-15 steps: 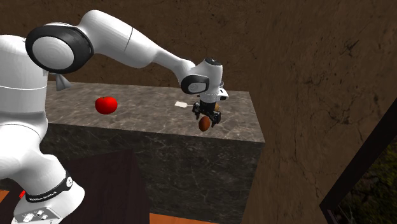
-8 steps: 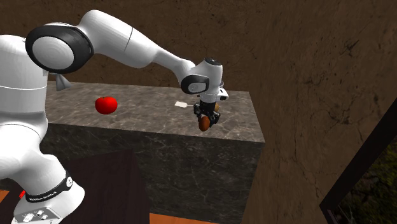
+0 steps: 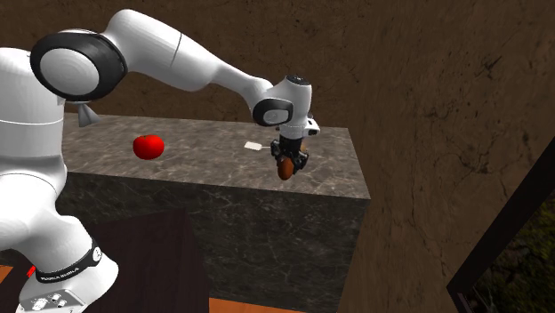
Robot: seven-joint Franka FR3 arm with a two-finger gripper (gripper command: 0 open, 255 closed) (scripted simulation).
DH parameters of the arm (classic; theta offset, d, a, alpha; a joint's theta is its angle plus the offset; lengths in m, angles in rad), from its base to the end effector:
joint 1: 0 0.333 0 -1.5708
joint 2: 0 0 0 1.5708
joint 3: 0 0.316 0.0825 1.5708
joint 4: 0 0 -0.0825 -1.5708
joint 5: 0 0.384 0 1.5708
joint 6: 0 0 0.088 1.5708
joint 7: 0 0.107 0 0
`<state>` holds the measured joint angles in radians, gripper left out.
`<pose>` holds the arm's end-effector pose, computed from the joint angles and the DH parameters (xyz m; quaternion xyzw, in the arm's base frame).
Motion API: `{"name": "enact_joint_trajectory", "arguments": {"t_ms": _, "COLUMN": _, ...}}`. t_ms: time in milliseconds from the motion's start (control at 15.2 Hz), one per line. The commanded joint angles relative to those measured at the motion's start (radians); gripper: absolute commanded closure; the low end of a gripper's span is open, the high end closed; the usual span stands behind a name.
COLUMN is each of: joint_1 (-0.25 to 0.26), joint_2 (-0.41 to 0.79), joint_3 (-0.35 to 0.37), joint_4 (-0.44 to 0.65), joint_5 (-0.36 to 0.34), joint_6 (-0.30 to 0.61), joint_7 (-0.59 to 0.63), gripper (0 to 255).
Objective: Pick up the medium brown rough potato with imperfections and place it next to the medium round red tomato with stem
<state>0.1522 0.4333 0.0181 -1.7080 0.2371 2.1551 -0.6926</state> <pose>0.6543 0.1210 0.3425 -0.9289 -0.3556 -0.0331 0.0976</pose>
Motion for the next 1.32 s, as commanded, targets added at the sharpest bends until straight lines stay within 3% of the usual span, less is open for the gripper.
{"name": "enact_joint_trajectory", "arguments": {"t_ms": 0, "joint_1": -0.001, "joint_2": -0.013, "joint_3": -0.001, "joint_4": 0.006, "joint_5": -0.002, "joint_6": -0.019, "joint_7": 0.004, "gripper": 255}}
{"name": "enact_joint_trajectory", "arguments": {"t_ms": 1254, "joint_1": -0.003, "joint_2": -0.09, "joint_3": -0.007, "joint_4": 0.151, "joint_5": -0.023, "joint_6": -0.237, "joint_7": 0.05, "gripper": 255}}
